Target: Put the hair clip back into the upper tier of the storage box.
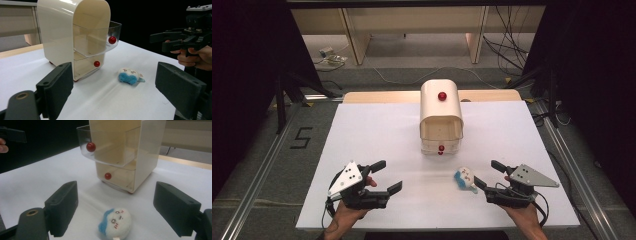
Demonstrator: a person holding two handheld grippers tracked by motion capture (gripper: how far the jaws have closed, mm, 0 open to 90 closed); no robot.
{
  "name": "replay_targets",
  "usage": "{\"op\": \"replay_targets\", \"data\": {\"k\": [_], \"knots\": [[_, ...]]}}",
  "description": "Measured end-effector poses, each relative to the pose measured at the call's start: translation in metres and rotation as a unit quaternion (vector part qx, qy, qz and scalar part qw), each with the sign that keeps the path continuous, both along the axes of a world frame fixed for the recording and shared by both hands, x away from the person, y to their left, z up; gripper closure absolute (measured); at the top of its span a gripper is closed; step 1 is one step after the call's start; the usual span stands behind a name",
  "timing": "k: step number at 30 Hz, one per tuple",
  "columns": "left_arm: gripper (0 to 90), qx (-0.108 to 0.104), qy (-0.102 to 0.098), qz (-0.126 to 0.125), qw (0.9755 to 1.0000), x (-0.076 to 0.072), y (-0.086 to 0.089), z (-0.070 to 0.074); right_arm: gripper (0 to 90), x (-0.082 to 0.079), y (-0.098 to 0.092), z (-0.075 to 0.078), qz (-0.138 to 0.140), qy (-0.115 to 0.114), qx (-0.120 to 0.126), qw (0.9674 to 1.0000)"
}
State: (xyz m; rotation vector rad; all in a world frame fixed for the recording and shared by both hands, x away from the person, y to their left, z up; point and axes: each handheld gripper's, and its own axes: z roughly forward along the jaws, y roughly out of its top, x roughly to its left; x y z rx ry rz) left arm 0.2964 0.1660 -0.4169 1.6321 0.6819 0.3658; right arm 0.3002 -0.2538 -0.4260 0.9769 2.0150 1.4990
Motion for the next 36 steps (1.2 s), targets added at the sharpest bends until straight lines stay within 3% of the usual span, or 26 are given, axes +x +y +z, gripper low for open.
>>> {"op": "replay_targets", "data": {"k": [21,36], "knots": [[14.5,0.008,0.001,-0.001,1.0000,0.0014,-0.0002,-0.0009,21.1,0.0027,-0.0008,-0.0001,-0.005,0.002,-0.004,1.0000],[14.5,0.009,0.000,0.003,1.0000,0.0019,0.0006,-0.0007,22.7,0.0098,0.0056,0.0003,0.000,0.008,-0.027,0.9996]]}}
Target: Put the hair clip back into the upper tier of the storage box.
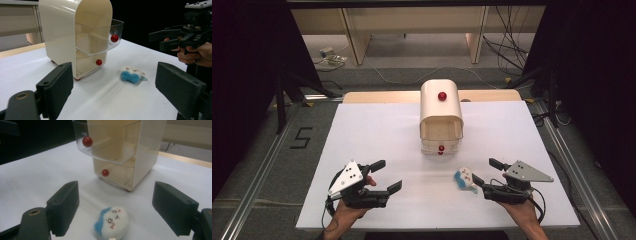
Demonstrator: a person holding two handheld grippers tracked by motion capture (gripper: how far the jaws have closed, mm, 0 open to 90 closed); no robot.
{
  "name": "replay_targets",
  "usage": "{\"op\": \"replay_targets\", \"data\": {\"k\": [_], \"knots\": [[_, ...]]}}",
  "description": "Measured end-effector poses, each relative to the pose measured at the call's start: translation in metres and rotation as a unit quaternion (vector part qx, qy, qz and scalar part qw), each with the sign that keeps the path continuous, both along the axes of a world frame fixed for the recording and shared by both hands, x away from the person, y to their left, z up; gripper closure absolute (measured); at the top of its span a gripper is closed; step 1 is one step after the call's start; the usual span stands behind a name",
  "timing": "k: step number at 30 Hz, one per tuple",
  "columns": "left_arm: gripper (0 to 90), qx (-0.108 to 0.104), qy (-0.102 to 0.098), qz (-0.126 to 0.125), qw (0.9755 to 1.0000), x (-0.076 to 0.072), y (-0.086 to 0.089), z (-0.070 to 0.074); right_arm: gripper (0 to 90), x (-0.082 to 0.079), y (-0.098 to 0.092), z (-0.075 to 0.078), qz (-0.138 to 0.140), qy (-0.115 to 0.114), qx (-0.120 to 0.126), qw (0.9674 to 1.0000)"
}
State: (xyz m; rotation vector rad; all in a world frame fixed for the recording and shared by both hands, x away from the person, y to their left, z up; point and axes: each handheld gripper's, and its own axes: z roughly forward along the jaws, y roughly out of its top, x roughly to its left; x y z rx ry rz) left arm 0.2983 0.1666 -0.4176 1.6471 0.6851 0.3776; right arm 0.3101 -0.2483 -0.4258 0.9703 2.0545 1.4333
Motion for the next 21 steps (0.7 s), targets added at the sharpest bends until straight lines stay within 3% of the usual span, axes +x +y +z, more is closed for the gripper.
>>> {"op": "replay_targets", "data": {"k": [11,21], "knots": [[14.5,0.002,-0.002,0.005,1.0000,0.001,0.001,0.000,23.5,0.011,0.012,-0.005,0.004,0.018,-0.027,0.9995],[14.5,0.000,-0.001,0.009,1.0000,0.003,0.003,0.000,23.3,0.022,0.018,-0.015,0.006,0.054,-0.055,0.9970]]}}
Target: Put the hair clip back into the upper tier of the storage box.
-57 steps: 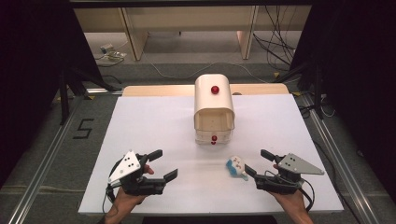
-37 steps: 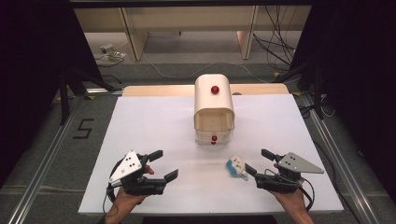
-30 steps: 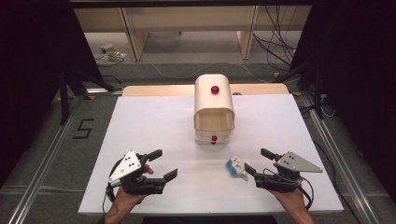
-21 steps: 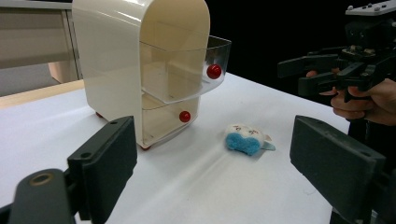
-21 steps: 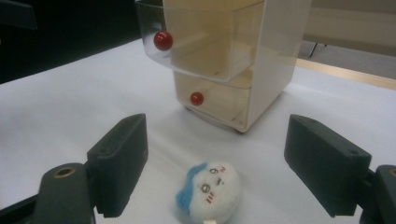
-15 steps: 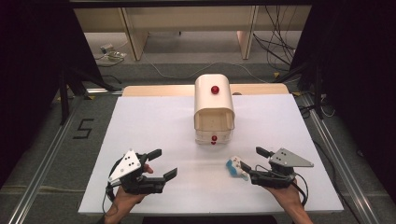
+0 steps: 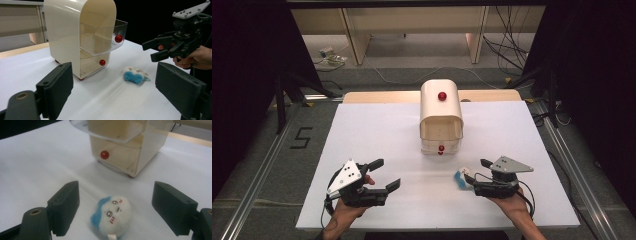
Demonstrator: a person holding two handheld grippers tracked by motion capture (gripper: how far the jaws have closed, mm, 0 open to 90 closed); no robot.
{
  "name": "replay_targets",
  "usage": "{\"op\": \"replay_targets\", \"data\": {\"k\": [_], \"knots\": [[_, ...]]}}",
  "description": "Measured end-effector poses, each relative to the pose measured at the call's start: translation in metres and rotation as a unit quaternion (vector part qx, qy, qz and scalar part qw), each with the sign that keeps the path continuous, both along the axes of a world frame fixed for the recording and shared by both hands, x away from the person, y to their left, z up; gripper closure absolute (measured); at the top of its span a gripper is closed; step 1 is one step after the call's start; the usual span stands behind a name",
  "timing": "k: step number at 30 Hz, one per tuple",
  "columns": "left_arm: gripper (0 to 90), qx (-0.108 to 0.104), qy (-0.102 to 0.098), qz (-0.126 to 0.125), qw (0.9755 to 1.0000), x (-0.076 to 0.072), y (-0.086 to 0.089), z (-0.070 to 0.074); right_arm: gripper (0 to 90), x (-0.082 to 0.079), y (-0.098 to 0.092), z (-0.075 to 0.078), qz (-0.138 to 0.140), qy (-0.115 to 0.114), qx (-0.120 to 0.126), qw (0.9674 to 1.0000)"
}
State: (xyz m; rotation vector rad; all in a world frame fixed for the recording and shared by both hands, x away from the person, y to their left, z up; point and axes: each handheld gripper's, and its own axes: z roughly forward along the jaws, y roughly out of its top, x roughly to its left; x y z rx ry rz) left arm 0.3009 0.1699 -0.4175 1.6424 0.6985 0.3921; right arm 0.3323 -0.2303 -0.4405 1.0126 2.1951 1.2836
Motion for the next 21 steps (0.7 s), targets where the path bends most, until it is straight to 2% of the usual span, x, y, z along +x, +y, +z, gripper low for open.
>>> {"op": "replay_targets", "data": {"k": [4,12,21], "knots": [[14.5,0.000,-0.002,0.003,1.0000,0.000,0.001,0.001,23.1,0.004,0.005,-0.005,-0.004,0.019,-0.016,0.9997],[14.5,0.002,-0.001,0.002,1.0000,0.001,0.001,0.000,23.1,0.012,0.015,-0.014,-0.001,0.040,-0.043,0.9983],[14.5,0.000,0.001,0.002,1.0000,0.001,0.001,0.000,23.5,0.022,0.020,-0.021,-0.007,0.067,-0.054,0.9963]]}}
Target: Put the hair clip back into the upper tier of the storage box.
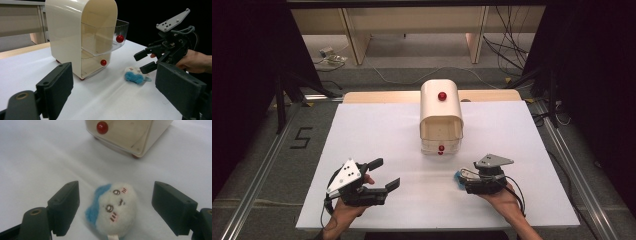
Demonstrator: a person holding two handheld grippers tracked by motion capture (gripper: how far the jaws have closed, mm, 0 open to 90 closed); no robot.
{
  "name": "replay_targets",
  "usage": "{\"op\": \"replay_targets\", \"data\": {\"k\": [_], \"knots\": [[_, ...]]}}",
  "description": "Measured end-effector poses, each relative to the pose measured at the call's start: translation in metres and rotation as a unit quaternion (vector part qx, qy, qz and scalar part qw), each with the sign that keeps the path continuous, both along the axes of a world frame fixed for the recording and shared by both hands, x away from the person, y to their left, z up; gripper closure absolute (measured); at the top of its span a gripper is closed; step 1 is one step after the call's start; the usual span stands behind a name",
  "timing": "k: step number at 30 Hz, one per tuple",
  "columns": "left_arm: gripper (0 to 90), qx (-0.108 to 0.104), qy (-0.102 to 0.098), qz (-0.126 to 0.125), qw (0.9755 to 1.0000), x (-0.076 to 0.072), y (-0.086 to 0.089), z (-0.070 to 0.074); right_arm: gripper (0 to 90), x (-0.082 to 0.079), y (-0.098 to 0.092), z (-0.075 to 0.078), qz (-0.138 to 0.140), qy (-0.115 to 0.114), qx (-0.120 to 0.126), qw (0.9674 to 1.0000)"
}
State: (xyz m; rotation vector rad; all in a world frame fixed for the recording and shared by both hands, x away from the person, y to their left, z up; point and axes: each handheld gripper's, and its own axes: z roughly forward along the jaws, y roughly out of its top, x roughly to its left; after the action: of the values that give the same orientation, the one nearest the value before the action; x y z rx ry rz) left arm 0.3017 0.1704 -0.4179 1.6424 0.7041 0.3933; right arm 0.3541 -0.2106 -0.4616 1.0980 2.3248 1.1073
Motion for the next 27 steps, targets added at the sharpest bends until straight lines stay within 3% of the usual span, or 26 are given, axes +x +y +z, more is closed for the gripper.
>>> {"op": "replay_targets", "data": {"k": [20,27], "knots": [[14.5,0.003,-0.003,-0.003,1.0000,0.000,-0.001,0.000,28.7,0.014,0.013,-0.020,0.011,0.052,-0.050,0.9973],[14.5,0.003,-0.003,-0.004,1.0000,0.000,-0.001,0.000,42.2,0.015,0.016,-0.024,0.014,0.059,-0.053,0.9967]]}}
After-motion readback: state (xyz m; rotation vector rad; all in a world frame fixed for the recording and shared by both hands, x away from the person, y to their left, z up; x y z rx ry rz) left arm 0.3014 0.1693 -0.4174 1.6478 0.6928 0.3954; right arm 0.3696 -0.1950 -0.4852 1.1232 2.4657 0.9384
